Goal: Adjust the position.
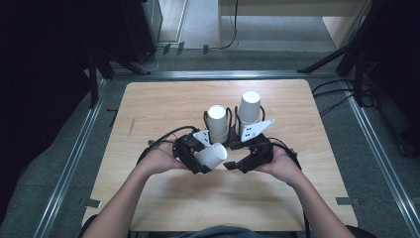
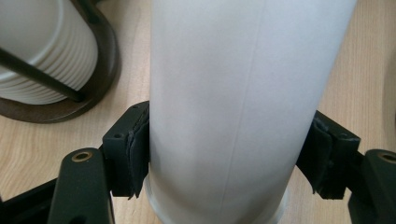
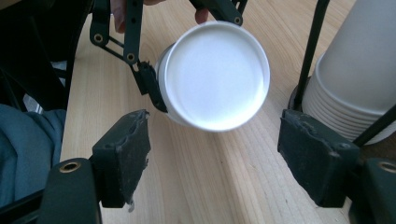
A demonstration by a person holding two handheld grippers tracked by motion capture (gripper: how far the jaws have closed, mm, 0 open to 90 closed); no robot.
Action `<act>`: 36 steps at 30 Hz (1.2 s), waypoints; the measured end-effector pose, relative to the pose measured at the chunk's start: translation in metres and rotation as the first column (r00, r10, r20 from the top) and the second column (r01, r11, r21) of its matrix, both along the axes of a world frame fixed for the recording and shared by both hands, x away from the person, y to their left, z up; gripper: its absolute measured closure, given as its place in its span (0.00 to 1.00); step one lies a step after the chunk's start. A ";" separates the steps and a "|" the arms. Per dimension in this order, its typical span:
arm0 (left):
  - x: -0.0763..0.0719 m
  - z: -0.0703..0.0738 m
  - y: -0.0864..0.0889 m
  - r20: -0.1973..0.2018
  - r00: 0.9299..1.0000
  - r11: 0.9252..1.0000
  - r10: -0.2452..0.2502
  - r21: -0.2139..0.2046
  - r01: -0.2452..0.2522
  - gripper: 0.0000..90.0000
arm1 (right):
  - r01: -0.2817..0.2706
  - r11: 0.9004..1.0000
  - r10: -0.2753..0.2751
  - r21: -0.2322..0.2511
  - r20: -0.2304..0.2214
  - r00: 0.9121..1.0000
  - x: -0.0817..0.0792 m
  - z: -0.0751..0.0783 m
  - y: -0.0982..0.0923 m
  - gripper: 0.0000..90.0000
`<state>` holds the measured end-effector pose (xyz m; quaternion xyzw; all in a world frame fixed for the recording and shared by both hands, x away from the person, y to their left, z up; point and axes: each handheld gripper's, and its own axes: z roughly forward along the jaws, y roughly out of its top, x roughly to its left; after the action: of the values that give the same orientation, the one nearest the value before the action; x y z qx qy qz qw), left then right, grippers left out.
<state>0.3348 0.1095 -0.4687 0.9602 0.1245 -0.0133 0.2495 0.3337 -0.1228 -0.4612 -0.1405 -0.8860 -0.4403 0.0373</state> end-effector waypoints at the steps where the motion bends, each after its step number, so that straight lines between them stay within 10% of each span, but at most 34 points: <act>1: -0.001 -0.001 -0.001 0.000 1.000 1.000 -0.010 0.004 0.010 0.31 | -0.003 1.000 0.003 -0.001 0.003 1.000 0.000 -0.001 0.001 0.28; 20: -0.009 -0.007 -0.018 -0.037 0.994 0.994 -0.107 0.003 0.107 0.30 | -0.107 0.992 0.106 -0.064 -0.014 0.994 -0.006 -0.008 0.020 0.37; 36: -0.007 -0.001 -0.010 -0.033 0.999 0.994 -0.013 -0.106 0.009 0.12 | -0.080 0.996 0.080 -0.048 -0.009 0.997 -0.003 0.003 0.009 0.38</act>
<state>0.3280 0.0993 -0.4693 0.9460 0.1225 -0.0374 0.2978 0.3308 -0.1134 -0.4578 -0.1073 -0.9011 -0.4166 0.0547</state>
